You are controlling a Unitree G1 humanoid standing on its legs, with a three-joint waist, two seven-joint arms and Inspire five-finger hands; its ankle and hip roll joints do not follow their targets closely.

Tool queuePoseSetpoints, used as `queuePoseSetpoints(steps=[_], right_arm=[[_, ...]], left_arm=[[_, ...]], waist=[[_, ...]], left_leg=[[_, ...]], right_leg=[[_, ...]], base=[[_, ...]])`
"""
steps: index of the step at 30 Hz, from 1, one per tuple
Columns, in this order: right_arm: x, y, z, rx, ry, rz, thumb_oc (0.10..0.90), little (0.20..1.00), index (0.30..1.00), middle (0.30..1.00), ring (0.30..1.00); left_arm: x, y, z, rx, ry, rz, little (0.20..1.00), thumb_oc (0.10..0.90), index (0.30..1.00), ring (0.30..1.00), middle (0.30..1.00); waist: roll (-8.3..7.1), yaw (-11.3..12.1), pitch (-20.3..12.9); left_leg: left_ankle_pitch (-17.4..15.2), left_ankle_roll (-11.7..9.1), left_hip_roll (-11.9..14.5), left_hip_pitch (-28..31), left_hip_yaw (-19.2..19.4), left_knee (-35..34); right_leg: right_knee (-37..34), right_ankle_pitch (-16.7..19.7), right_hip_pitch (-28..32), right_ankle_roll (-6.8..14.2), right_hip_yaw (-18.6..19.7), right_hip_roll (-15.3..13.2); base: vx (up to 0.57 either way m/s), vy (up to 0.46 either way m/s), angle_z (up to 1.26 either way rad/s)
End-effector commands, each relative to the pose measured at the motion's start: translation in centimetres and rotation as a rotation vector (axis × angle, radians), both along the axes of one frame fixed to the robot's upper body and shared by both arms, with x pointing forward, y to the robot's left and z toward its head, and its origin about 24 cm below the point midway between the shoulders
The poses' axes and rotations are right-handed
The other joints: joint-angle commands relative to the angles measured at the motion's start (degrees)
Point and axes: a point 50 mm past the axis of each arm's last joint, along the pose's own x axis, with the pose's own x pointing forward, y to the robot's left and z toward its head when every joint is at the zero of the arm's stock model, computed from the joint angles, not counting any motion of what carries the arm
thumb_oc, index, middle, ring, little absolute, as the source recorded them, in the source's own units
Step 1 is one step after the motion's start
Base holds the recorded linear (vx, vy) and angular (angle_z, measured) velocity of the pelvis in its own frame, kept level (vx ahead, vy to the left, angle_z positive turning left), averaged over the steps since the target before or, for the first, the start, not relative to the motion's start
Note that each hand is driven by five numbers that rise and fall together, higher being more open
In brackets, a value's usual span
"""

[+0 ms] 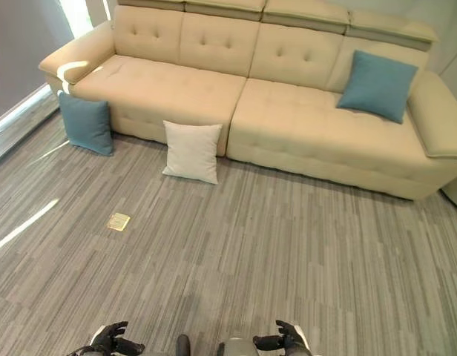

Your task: Pick up all the scattered cushions and arrange them neatly on the sofa.

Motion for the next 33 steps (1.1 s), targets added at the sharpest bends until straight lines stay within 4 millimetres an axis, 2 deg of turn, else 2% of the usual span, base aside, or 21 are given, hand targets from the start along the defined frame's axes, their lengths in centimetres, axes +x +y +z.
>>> queuePoseSetpoints(steps=[1, 4, 5, 7, 9, 12, 13, 14, 15, 16, 17, 18, 19, 20, 22, 23, 24, 25, 30, 31, 33], right_arm=[[0.3, 0.4, 0.0, 0.005, -0.008, 0.046, 0.800, 0.900, 0.900, 0.900, 0.900], [0.5, 0.3, 0.2, 0.004, -0.019, 0.051, 0.800, 0.900, 0.900, 0.900, 0.900], [0.9, 0.2, 0.4, 0.004, -0.038, 0.049, 0.800, 0.900, 0.900, 0.900, 0.900], [1.0, 0.0, 0.5, 0.001, -0.044, 0.045, 0.800, 0.900, 0.900, 0.900, 0.900], [0.3, -0.5, 0.4, -0.004, -0.035, 0.029, 0.800, 0.900, 0.900, 0.900, 0.900], [0.2, -0.7, 0.4, 0.001, -0.034, 0.013, 0.800, 0.900, 0.900, 0.900, 0.900], [0.4, -0.9, 0.6, 0.002, -0.048, 0.005, 0.800, 0.900, 0.900, 0.900, 0.900], [0.5, -1.1, 0.6, 0.003, -0.054, -0.002, 0.800, 0.900, 0.900, 0.900, 0.900], [0.5, -1.1, 0.6, 0.003, -0.054, -0.002, 0.800, 0.900, 0.900, 0.900, 0.900], [0.4, -1.2, 0.6, 0.004, -0.042, -0.016, 0.800, 0.900, 0.900, 0.900, 0.900], [0.2, -1.1, 0.4, 0.006, -0.032, -0.023, 0.800, 0.900, 0.900, 0.900, 0.900], [0.2, -1.1, 0.4, 0.006, -0.032, -0.023, 0.800, 0.900, 0.900, 0.900, 0.900], [0.0, -1.2, 0.4, 0.006, -0.024, -0.030, 0.800, 0.900, 0.900, 0.900, 0.900], [-0.4, -1.3, 0.3, 0.007, -0.009, -0.042, 0.800, 0.900, 0.900, 0.900, 0.900], [-0.6, -1.3, 0.2, 0.006, -0.006, -0.043, 0.800, 0.900, 0.900, 0.900, 0.900], [-0.7, -1.4, 0.2, 0.004, -0.004, -0.047, 0.800, 0.900, 0.900, 0.900, 0.900], [-0.7, -1.4, 0.2, -0.002, -0.005, -0.049, 0.800, 0.900, 0.900, 0.900, 0.900], [-0.6, -1.4, 0.2, -0.006, -0.010, -0.048, 0.800, 0.900, 0.900, 0.900, 0.900], [-0.9, -1.1, 0.0, -0.001, 0.003, -0.043, 0.800, 0.900, 0.900, 0.900, 0.900], [-1.0, -0.9, -0.1, 0.001, 0.008, -0.035, 0.800, 0.900, 0.900, 0.900, 0.900], [-0.8, -0.3, -0.1, 0.022, -0.002, -0.029, 0.800, 0.900, 0.900, 0.900, 0.900]], left_arm=[[0.9, 0.8, 0.4, 0.030, -0.022, -0.029, 0.900, 0.800, 0.900, 0.900, 0.900], [0.8, 0.9, 0.4, 0.026, -0.022, -0.022, 0.900, 0.800, 0.900, 0.900, 0.900], [1.1, 0.8, 0.5, 0.022, -0.032, -0.030, 0.900, 0.800, 0.900, 0.900, 0.900], [1.3, 0.7, 0.5, 0.020, -0.038, -0.035, 0.900, 0.800, 0.900, 0.900, 0.900], [1.5, 0.0, 0.5, 0.005, -0.044, -0.062, 0.900, 0.800, 0.900, 0.900, 0.900], [1.5, -0.4, 0.4, -0.009, -0.042, -0.066, 0.900, 0.800, 0.900, 0.900, 0.900], [2.3, -0.8, 0.6, -0.022, -0.069, -0.091, 0.900, 0.800, 0.900, 0.900, 0.900], [2.8, -1.1, 0.8, -0.029, -0.084, -0.100, 0.900, 0.800, 0.900, 0.900, 0.900], [2.8, -1.1, 0.8, -0.029, -0.084, -0.100, 0.900, 0.800, 0.900, 0.900, 0.900], [3.5, -1.1, 1.0, -0.029, -0.102, -0.107, 0.900, 0.800, 0.900, 0.900, 0.900], [3.8, -1.1, 1.1, -0.031, -0.110, -0.106, 0.900, 0.800, 0.900, 0.900, 0.900], [3.8, -1.1, 1.1, -0.031, -0.110, -0.106, 0.900, 0.800, 0.900, 0.900, 0.900], [4.1, -1.1, 1.2, -0.030, -0.116, -0.106, 0.900, 0.800, 0.900, 0.900, 0.900], [4.6, -1.1, 1.4, -0.028, -0.128, -0.116, 0.900, 0.800, 0.900, 0.900, 0.900], [4.7, -1.1, 1.5, -0.027, -0.132, -0.121, 0.900, 0.800, 0.900, 0.900, 0.900], [4.8, -1.1, 1.5, -0.026, -0.133, -0.123, 0.900, 0.800, 0.900, 0.900, 0.900], [4.7, -1.1, 1.5, -0.027, -0.137, -0.125, 0.900, 0.800, 0.900, 0.900, 0.900], [4.8, -1.0, 1.5, -0.027, -0.139, -0.121, 0.900, 0.800, 0.900, 0.900, 0.900], [3.6, -0.9, 1.1, -0.036, -0.104, -0.090, 0.900, 0.800, 0.900, 0.900, 0.900], [2.6, -0.8, 0.7, -0.034, -0.069, -0.068, 0.900, 0.800, 0.900, 0.900, 0.900], [2.3, -0.6, 0.6, -0.027, -0.054, -0.070, 0.900, 0.800, 0.900, 0.900, 0.900]], waist=[[-1.78, -0.37, -0.45], [-2.10, -1.32, -0.04], [-2.33, -2.55, 0.29], [-2.17, -3.06, 0.47], [-1.75, -4.05, -0.71], [-0.88, -4.36, -1.78], [-0.76, -4.59, -1.62], [-1.31, -4.75, -1.26], [-1.20, -4.69, -1.21], [-2.42, -4.25, -0.60], [-2.71, -4.10, -0.59], [-2.62, -4.03, -0.50], [-3.00, -3.77, -0.48], [-3.85, -3.39, -0.84], [-3.78, -3.31, -0.79], [-3.69, -3.11, -0.80], [-3.20, -2.08, -0.54], [-3.23, -1.49, -0.24], [-3.02, -0.57, -0.87], [-3.26, -0.11, -2.07], [-3.63, 0.04, -2.65]], left_leg=[[-7.53, -4.24, -2.16, 2.80, -3.03, 2.11], [-7.98, -4.56, -2.70, 4.64, -4.62, 1.33], [-7.80, -5.08, -3.52, 6.05, -6.75, 0.82], [-7.65, -5.31, -3.69, 6.74, -7.67, 0.49], [-8.34, -6.05, -4.21, 8.73, -10.37, 1.17], [-6.99, -8.14, -3.28, 8.57, -10.42, 4.45], [-4.48, -10.94, -2.60, 5.63, -7.33, 12.60], [-3.67, -12.05, -1.54, 2.75, -3.91, 17.39], [-3.99, -12.06, -1.43, 2.58, -3.84, 17.86], [-3.57, -12.15, 0.85, -2.50, 2.79, 25.51], [-4.41, -11.50, 2.05, -4.25, 5.63, 25.85], [-4.62, -11.50, 2.17, -4.26, 5.69, 26.10], [-5.41, -10.85, 2.73, -5.58, 7.20, 25.49], [-8.18, -9.25, 3.47, -7.75, 9.59, 19.66], [-7.05, -9.31, 3.77, -8.23, 9.70, 16.30], [-5.15, -9.45, 4.35, -9.33, 9.70, 13.18], [0.39, -10.40, 5.49, -12.79, 8.71, 7.98], [1.84, -10.77, 5.78, -14.21, 8.07, 6.26], [4.23, -10.99, 5.71, -14.57, 7.06, 3.88], [3.51, -10.17, 4.62, -13.95, 7.00, 4.35], [2.34, -9.21, 3.81, -12.50, 7.66, 4.28]], right_leg=[[-12.32, 11.66, 0.15, 3.59, 0.06, 2.03], [-17.51, 13.72, -1.57, 4.08, -0.93, 3.88], [-19.73, 15.16, -3.91, 4.78, -0.16, 6.16], [-20.06, 15.46, -4.13, 4.75, -0.05, 6.78], [-21.15, 15.18, -2.42, 2.56, 2.42, 8.14], [-21.27, 14.89, -1.00, 1.49, 1.60, 8.18], [-22.29, 14.35, 1.91, 0.92, 1.04, 7.25], [-23.02, 13.83, 3.69, 0.42, 0.91, 6.36], [-23.03, 13.84, 3.72, 0.41, 0.92, 6.49], [-24.59, 12.64, 6.67, -0.57, 0.62, 5.26], [-25.39, 11.90, 7.93, -0.72, 0.32, 4.96], [-25.42, 11.90, 8.02, -0.72, 0.36, 5.07], [-25.96, 11.47, 8.98, -0.70, 0.22, 4.69], [-27.13, 10.22, 10.79, -0.18, -0.39, 3.76], [-27.41, 9.76, 11.51, 0.00, -0.66, 3.82], [-27.75, 9.22, 12.34, 0.05, -0.72, 4.00], [-28.57, 7.83, 14.19, -0.02, -0.04, 5.06], [-28.71, 7.13, 15.17, -0.05, 0.30, 5.25], [-28.41, 5.34, 18.09, 0.35, 2.08, 5.34], [-26.80, 4.68, 18.53, 1.14, 2.73, 3.98], [-21.81, 4.86, 17.59, 2.25, 3.67, 2.60]], base=[[0.22, -0.014, 0.28], [0.27, -0.017, 0.27], [0.26, 0.000, 0.27], [0.22, -0.016, 0.61], [0.38, -0.105, 1.08], [0.26, -0.093, 0.56], [0.28, -0.122, 0.67], [0.17, -0.081, 0.73], [0.11, -0.085, 0.56], [0.13, -0.078, 0.43], [0.13, -0.078, 0.35], [0.12, -0.028, 0.25], [0.23, -0.001, 0.30], [0.31, 0.015, 0.28], [0.20, 0.029, 0.32], [0.26, 0.060, 0.30], [0.35, 0.077, 0.16], [0.28, 0.061, 0.14], [0.29, 0.126, -0.18], [0.45, 0.247, -0.45], [0.32, 0.195, -0.36]])
